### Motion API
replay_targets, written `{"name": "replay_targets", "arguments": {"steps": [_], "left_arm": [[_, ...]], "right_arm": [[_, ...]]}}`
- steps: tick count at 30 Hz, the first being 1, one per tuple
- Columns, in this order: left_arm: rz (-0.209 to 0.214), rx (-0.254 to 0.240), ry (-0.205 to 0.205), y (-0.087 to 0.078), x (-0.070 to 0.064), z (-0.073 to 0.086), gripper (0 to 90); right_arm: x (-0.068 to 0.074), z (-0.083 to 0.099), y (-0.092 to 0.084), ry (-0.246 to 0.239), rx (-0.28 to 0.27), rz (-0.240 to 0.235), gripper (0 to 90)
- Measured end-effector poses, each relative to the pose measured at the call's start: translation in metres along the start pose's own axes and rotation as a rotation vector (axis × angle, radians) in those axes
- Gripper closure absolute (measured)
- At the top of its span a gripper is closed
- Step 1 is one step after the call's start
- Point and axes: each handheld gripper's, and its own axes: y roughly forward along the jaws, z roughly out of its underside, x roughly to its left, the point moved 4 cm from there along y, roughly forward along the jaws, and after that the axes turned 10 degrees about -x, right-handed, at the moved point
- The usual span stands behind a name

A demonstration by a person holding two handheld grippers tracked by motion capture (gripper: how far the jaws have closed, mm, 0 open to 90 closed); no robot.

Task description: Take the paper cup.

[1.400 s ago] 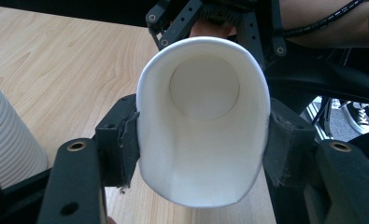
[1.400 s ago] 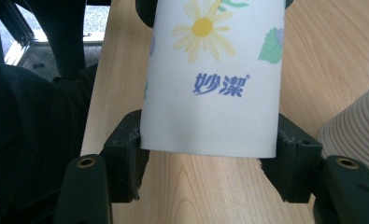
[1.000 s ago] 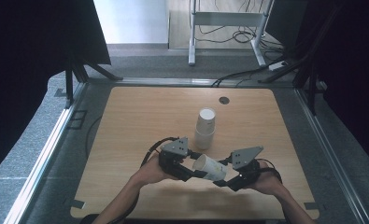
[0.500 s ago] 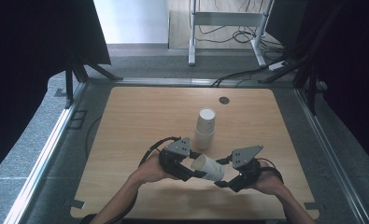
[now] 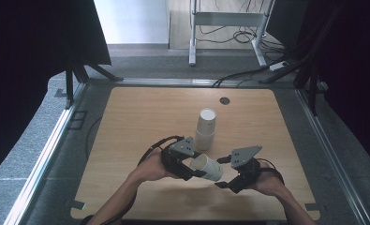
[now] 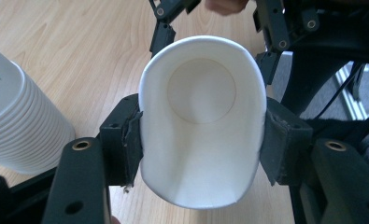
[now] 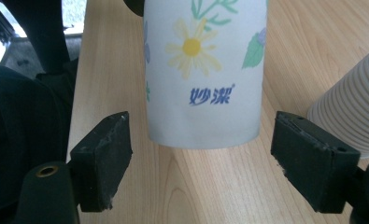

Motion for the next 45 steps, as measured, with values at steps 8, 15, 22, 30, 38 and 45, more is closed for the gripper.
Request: {"name": "replay_targets", "arguments": {"steps": [8,15,22,30,38,45], "left_arm": [[-0.012,0.117,0.046,0.007,-0.001,-0.007,38.4],[-0.005,0.205,0.084,0.017,-0.004,-0.01,38.2],[0.004,0.259,0.101,0.026,-0.007,-0.01,37.6],[0.004,0.24,0.09,0.028,-0.006,-0.012,33.3],[0.005,0.045,-0.022,0.012,0.0,-0.018,17.4],[0.019,-0.071,-0.05,0.009,0.001,-0.017,15.4]], "right_arm": [[0.002,-0.005,0.012,-0.016,0.115,-0.002,18.4],[0.005,-0.006,0.028,-0.038,0.233,-0.01,19.4],[0.005,-0.004,0.037,-0.045,0.275,-0.026,31.4],[0.006,-0.004,0.035,-0.032,0.266,-0.025,37.1],[0.004,-0.007,0.023,0.022,0.117,-0.02,37.0],[0.002,-0.007,0.019,0.093,-0.026,-0.028,36.9]]}}
